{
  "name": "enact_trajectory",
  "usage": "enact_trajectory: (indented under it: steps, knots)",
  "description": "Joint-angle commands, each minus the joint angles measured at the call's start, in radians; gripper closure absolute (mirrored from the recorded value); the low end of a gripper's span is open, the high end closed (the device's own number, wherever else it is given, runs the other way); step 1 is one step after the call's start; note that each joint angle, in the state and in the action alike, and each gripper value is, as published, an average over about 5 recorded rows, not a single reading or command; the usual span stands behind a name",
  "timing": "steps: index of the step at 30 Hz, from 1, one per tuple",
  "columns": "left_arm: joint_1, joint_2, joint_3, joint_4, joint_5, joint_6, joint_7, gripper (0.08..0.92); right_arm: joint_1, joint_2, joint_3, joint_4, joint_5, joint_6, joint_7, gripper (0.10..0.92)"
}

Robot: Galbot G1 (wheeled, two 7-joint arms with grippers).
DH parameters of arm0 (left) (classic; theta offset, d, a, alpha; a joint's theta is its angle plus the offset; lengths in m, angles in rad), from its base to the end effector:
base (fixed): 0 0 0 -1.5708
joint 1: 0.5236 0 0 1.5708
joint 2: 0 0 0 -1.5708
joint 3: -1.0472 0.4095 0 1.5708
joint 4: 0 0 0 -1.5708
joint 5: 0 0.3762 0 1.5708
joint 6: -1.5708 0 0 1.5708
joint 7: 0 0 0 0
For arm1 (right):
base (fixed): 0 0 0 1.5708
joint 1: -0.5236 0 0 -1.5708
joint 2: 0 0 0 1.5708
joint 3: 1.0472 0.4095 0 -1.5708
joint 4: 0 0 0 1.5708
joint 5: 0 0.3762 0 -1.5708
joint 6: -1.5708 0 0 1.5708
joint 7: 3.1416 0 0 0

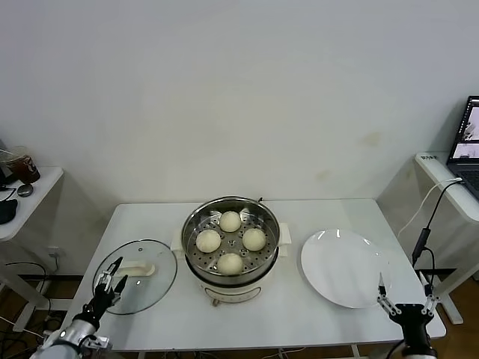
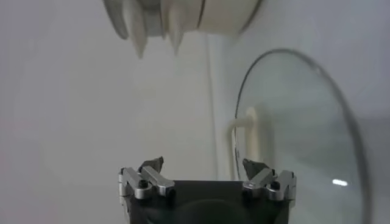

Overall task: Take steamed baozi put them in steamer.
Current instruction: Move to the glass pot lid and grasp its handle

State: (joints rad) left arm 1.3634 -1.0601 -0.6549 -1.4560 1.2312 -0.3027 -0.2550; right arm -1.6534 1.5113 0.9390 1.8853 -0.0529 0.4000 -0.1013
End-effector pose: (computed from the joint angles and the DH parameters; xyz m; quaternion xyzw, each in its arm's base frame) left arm 0.2368 0.2639 -0.4678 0.1087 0.6632 0.7404 0.0132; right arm 0.1072 -0.1615 -0.4199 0.0868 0.9795 -0.1763 0.0451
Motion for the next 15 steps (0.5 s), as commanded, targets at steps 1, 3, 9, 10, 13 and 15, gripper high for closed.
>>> enact_trajectory:
  steps: [1, 3, 9, 10, 13, 15]
  knots:
    - [-0.187, 0.028, 0.042, 0.171, 0.071, -0.040, 0.012, 0.177, -0.015, 0.018, -0.003, -0.006, -0.011, 0.000, 0.003, 0.203]
    - [-0.209, 0.028, 0.050, 0.202, 0.071, -0.051, 0.017, 0.177, -0.015, 0.021, -0.007, -0.006, -0.016, -0.001, 0.001, 0.203]
    - [-0.250, 0.027, 0.067, 0.236, 0.070, -0.061, 0.022, 0.177, -0.016, 0.028, -0.018, -0.017, -0.029, 0.001, -0.003, 0.203]
    - [-0.255, 0.025, 0.069, 0.241, 0.070, -0.062, 0.023, 0.177, -0.016, 0.029, -0.020, -0.019, -0.032, 0.002, -0.003, 0.203]
    - [-0.266, 0.022, 0.073, 0.256, 0.070, -0.069, 0.025, 0.197, -0.016, 0.034, -0.030, -0.023, -0.037, 0.002, -0.005, 0.203]
    - [-0.271, 0.019, 0.074, 0.264, 0.068, -0.072, 0.028, 0.242, -0.016, 0.037, -0.038, -0.024, -0.040, 0.000, -0.007, 0.203]
